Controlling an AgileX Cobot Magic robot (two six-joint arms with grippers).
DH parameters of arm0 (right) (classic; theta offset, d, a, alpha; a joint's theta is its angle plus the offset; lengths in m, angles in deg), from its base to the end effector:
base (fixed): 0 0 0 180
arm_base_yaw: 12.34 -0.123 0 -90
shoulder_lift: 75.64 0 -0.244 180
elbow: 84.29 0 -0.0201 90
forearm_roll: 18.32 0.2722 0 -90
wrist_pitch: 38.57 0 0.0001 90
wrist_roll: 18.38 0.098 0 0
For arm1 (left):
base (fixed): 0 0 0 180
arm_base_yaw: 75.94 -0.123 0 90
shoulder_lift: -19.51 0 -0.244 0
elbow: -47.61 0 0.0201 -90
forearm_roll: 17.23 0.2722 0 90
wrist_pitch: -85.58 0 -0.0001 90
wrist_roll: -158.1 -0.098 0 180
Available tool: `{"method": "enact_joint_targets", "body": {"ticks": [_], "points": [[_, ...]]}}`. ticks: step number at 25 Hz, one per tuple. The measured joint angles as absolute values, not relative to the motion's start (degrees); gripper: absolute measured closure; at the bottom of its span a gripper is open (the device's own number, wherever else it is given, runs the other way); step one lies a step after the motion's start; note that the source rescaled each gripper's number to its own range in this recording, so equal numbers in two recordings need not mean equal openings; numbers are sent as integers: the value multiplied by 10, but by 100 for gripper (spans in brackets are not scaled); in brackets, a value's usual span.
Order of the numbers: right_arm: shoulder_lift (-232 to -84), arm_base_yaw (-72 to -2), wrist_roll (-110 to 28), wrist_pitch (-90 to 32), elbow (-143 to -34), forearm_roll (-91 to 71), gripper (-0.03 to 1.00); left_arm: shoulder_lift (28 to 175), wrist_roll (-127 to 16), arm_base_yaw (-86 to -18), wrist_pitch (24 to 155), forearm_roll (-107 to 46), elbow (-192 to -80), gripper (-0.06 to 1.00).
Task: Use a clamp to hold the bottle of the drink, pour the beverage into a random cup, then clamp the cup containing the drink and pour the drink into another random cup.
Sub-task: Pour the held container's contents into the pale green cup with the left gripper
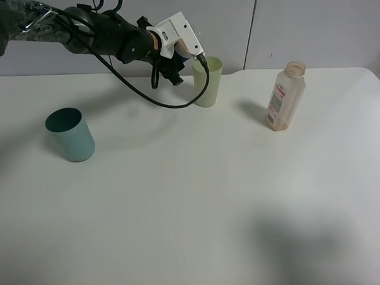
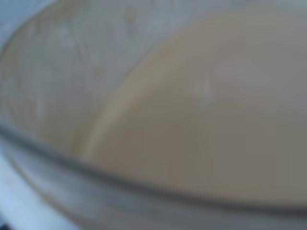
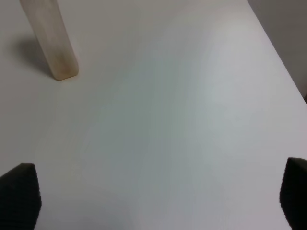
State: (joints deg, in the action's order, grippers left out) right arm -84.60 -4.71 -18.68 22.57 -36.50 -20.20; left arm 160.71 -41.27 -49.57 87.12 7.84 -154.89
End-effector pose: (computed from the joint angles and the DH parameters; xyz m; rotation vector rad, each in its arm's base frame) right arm 0.0612 -0.0110 0.2812 0.1332 2.0552 -0.1251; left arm 0.4694 -0.2314 0.1136 1.2123 1.7177 0.2020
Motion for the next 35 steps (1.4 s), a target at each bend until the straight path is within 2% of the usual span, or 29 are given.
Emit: {"method": "enact_joint_targets", "body": {"ticks": [35], "points": [[-846, -47, -187, 226, -365, -202, -3, 1605, -454, -496, 872, 148, -1549, 92]]}}
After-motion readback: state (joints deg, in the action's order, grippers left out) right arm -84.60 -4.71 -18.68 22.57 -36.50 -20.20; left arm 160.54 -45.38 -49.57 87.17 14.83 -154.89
